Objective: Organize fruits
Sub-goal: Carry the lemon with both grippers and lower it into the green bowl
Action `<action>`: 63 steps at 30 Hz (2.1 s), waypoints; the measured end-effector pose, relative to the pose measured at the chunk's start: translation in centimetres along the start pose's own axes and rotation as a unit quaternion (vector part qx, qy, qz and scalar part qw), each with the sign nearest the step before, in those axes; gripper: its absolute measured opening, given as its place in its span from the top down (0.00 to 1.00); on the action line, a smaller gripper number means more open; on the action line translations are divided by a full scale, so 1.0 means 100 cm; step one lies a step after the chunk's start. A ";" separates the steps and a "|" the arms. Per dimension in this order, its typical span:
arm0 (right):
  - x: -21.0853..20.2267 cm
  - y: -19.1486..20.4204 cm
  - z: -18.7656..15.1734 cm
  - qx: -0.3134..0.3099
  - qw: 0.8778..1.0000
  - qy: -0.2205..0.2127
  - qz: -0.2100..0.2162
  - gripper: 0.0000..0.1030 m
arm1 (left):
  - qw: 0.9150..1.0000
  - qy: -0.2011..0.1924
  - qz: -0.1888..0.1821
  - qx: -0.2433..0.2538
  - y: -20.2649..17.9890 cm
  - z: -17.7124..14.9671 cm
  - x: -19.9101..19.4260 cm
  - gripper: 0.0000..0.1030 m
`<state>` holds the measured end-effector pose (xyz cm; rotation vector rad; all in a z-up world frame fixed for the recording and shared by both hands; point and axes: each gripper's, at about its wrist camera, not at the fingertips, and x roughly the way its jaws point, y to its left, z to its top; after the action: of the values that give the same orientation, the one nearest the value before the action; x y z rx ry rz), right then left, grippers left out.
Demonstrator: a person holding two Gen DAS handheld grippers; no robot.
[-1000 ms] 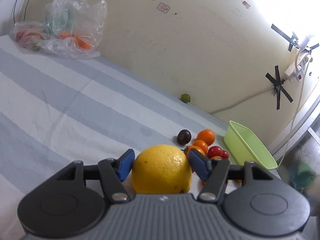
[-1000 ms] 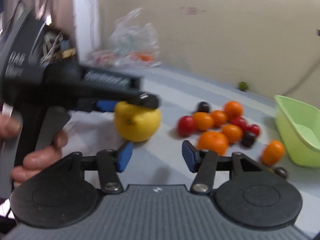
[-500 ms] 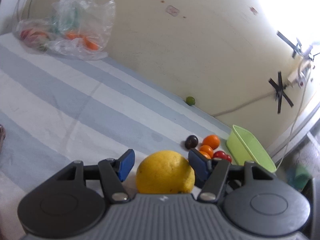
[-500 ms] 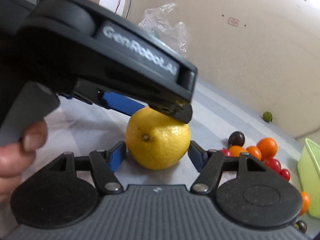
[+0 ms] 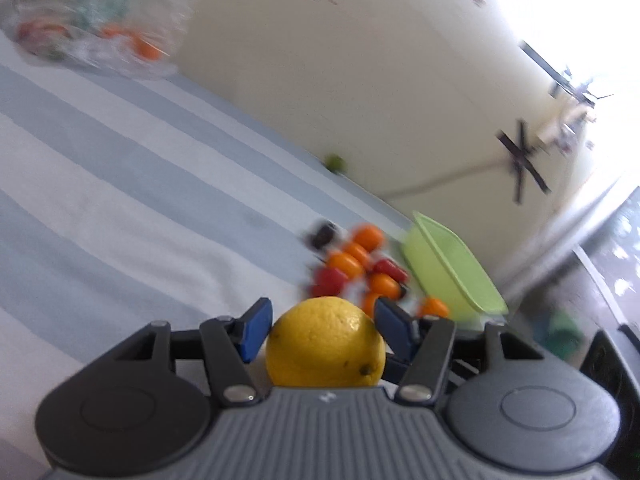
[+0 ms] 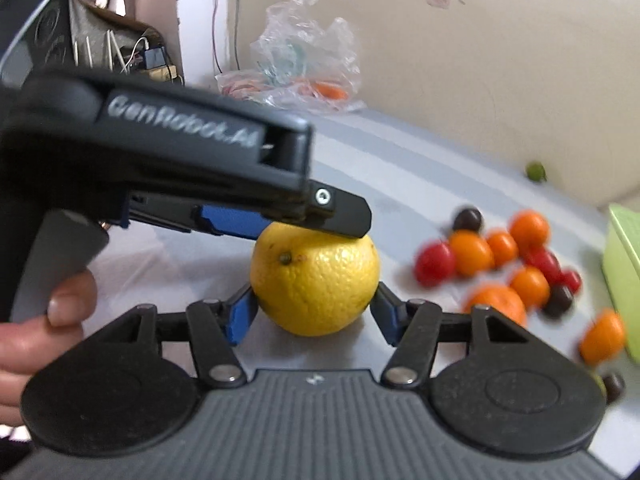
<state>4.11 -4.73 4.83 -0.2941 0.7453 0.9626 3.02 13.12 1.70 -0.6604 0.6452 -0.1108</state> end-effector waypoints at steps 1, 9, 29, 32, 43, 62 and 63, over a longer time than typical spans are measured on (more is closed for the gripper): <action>-0.009 -0.005 -0.003 0.009 1.000 0.006 0.002 0.39 | 1.000 0.007 -0.009 0.003 -0.006 -0.005 0.002 0.44; -0.074 -0.020 -0.045 0.053 0.998 0.033 -0.027 0.38 | 0.994 0.075 -0.059 0.052 -0.056 -0.041 0.027 0.42; -0.100 -0.002 -0.083 0.001 0.994 -0.039 -0.104 0.29 | 0.995 0.050 -0.063 0.063 -0.048 -0.041 -0.006 0.27; -0.106 -0.001 -0.086 -0.006 0.994 -0.046 -0.103 0.29 | 0.992 0.058 -0.070 0.085 -0.053 -0.048 -0.006 0.27; -0.088 0.009 -0.089 -0.041 0.992 -0.045 -0.111 0.35 | 0.985 0.089 -0.037 0.140 -0.066 -0.066 0.017 0.35; -0.112 -0.152 -0.021 0.009 0.963 -0.104 -0.250 0.37 | 0.970 0.082 -0.094 0.210 -0.217 0.032 0.165 0.34; -0.110 -0.163 -0.020 0.015 0.963 -0.099 -0.252 0.37 | 0.970 0.088 -0.094 0.206 -0.218 0.032 0.179 0.34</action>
<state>12.85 -21.87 9.50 -0.3355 0.4658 0.4880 21.49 -7.68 7.49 -0.3082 0.7035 -0.4715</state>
